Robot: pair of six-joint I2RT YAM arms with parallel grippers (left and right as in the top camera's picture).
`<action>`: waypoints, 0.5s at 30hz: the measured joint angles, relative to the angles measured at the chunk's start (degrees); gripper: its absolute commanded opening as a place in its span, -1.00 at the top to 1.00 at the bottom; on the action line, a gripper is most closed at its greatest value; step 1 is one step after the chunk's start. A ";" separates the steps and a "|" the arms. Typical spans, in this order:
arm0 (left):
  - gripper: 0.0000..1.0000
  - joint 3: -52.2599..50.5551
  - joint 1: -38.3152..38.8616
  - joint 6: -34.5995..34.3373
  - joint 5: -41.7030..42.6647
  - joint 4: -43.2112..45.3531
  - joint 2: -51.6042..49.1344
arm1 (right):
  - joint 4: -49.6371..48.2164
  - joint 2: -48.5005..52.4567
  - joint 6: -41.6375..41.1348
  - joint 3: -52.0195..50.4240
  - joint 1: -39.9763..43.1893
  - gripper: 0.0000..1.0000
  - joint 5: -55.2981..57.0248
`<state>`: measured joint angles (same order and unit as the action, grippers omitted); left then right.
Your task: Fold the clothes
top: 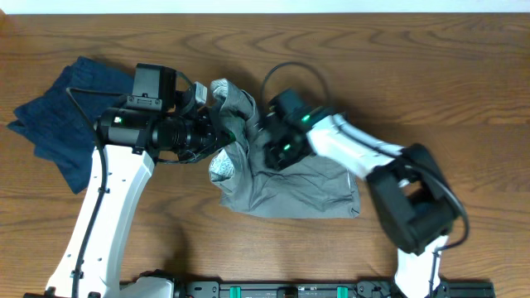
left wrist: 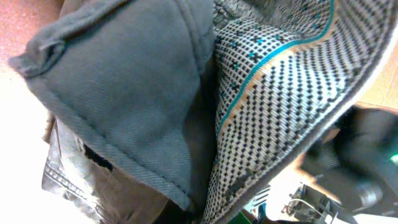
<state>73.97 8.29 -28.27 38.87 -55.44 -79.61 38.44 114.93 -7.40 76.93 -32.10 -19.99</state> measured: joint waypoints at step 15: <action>0.88 -0.02 1.84 -2.67 -0.55 7.13 -0.07 | 8.39 -9.22 4.52 -6.99 18.27 0.35 9.99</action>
<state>73.95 10.13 -30.94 38.33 -48.31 -79.68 46.83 105.71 -2.87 69.93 -13.82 -10.00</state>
